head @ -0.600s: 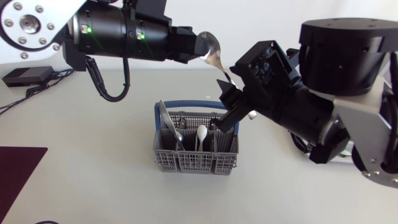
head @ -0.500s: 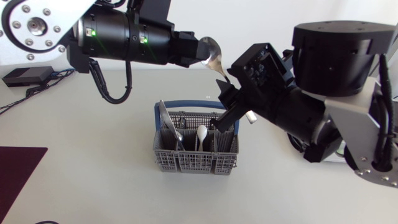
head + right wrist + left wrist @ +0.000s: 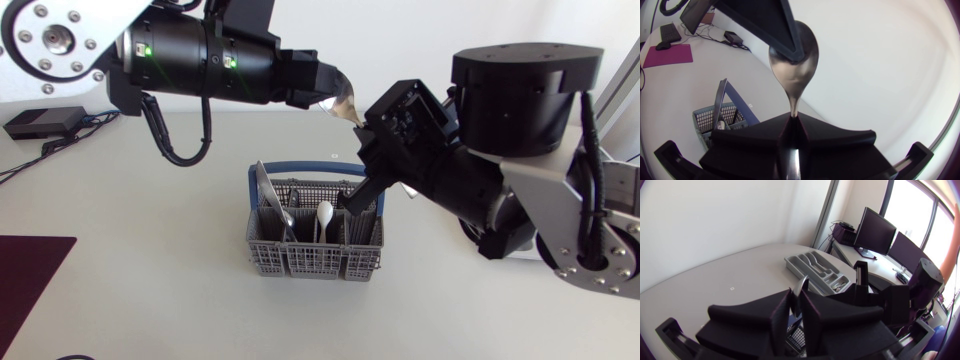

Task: Sort the cutlery from the basket into the organizer compartments.

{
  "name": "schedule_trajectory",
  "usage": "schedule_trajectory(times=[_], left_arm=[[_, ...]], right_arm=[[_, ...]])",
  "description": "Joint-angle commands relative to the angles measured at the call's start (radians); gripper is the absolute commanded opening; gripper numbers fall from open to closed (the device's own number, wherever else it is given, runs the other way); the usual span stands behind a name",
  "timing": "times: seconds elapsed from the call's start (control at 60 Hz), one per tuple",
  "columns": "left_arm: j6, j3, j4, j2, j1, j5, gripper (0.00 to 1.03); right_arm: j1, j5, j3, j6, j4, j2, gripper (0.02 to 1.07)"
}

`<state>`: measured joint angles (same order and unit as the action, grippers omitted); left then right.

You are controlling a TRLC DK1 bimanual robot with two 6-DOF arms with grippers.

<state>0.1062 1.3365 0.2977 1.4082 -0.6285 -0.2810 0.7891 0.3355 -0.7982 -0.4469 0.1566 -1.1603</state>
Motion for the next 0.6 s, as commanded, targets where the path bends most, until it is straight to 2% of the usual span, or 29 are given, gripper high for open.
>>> schedule_trajectory(times=[0.0, 0.1, 0.167, 0.283, 0.4, 0.467, 0.583], left_arm=[[0.024, 0.072, -0.005, 0.006, 0.026, -0.010, 0.55], [0.020, 0.098, -0.008, -0.002, 0.066, -0.010, 0.81], [0.016, 0.115, -0.008, -0.006, 0.104, -0.010, 0.90], [-0.003, 0.139, -0.008, -0.023, 0.211, -0.014, 0.91], [-0.039, 0.130, 0.006, -0.072, 0.311, -0.052, 0.91], [-0.092, 0.096, 0.014, -0.107, 0.345, -0.058, 0.90], [-0.194, 0.016, 0.040, -0.164, 0.351, -0.057, 0.90]], right_arm=[[-0.002, -0.004, 0.001, -0.013, -0.006, -0.001, 0.08], [-0.002, -0.004, 0.008, -0.012, -0.028, 0.013, 0.08], [-0.005, -0.004, 0.014, -0.012, -0.042, 0.030, 0.08], [-0.039, -0.018, 0.028, -0.006, -0.084, 0.076, 0.08], [-0.119, -0.061, 0.040, 0.014, -0.129, 0.131, 0.08], [-0.186, -0.089, 0.045, 0.034, -0.154, 0.154, 0.08], [-0.327, -0.144, 0.053, 0.060, -0.177, 0.177, 0.08]])
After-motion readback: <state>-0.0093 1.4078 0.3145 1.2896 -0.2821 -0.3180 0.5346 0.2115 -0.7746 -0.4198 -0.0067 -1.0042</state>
